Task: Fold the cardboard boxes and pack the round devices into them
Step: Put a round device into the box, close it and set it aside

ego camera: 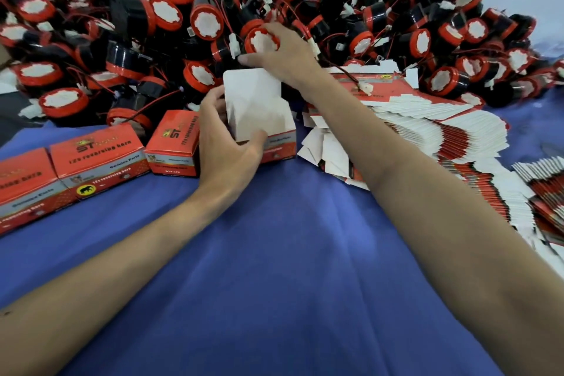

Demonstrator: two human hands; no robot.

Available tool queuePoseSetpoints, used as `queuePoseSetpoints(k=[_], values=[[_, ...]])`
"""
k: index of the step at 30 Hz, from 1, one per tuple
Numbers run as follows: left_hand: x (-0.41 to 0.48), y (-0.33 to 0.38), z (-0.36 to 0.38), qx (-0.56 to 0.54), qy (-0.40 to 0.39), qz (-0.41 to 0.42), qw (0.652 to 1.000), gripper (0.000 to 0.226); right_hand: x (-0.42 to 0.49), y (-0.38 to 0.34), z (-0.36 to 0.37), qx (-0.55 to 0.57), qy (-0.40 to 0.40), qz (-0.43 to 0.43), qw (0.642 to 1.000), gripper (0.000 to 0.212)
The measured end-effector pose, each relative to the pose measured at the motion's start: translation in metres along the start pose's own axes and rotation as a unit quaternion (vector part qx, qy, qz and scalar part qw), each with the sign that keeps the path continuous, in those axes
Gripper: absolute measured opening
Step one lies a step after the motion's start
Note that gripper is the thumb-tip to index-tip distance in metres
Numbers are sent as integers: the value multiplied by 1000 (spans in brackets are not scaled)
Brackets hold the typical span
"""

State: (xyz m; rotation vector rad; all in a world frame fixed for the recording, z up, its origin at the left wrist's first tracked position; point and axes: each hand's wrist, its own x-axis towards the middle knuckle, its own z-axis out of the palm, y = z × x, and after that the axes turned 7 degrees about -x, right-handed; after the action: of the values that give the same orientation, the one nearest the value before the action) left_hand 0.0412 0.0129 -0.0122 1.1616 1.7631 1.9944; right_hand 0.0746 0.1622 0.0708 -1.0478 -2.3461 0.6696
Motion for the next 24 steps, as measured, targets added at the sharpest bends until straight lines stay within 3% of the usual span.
queuePoseSetpoints(k=[5, 10, 12, 15, 17, 20, 22, 24], values=[[0, 0, 1, 22, -1, 2, 1000, 73, -11, 11, 11, 11, 163, 8, 987, 51], [-2, -1, 2, 71, 1, 28, 997, 75, -71, 40, -10, 69, 277, -12, 958, 32], [0, -3, 2, 94, 1, 36, 995, 78, -106, 51, -16, 10, 273, -38, 961, 34], [0, -6, 2, 137, -2, 56, 989, 87, -158, 64, -11, -134, 180, -48, 973, 43], [-3, -2, 4, 164, 9, 99, 981, 89, -177, 67, -3, -174, 139, -52, 974, 45], [-15, 5, 6, 161, 30, 255, 953, 72, -180, 68, 0, -160, 168, -66, 970, 46], [-24, 6, 6, 129, -39, 364, 922, 51, -178, 67, -3, -93, 231, -86, 965, 47], [-27, 7, 4, 115, -151, 369, 910, 46, -179, 65, -4, -22, 254, -108, 961, 48]])
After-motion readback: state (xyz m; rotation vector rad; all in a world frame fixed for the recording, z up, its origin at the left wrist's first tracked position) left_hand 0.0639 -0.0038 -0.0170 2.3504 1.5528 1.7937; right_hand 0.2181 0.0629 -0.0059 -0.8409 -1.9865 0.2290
